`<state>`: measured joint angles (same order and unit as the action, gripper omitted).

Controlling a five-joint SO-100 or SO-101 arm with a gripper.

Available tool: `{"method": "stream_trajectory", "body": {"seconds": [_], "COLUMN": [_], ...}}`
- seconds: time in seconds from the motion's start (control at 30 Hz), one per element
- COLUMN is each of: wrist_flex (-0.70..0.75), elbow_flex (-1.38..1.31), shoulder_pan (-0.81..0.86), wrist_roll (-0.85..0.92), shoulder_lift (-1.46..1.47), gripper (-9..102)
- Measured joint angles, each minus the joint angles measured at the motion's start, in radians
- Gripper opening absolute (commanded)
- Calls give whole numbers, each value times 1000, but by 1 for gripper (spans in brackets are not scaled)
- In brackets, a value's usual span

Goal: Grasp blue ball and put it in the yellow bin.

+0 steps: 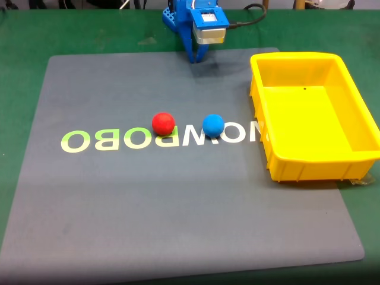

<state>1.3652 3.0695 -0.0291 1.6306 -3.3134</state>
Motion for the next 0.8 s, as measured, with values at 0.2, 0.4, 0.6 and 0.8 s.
{"method": "stream_trajectory", "body": {"seconds": [0.2,0.4,0.6,0.8], "wrist_flex": [2,2,-8,-110], "elbow_flex": [0,0,-9,-97], "shoulder_pan": [-2,-2,28,64], "wrist_roll": [-17,-18,-48,-8], "shoulder_lift": [0,-2,0,0], "gripper": [0,2,33,34]}}
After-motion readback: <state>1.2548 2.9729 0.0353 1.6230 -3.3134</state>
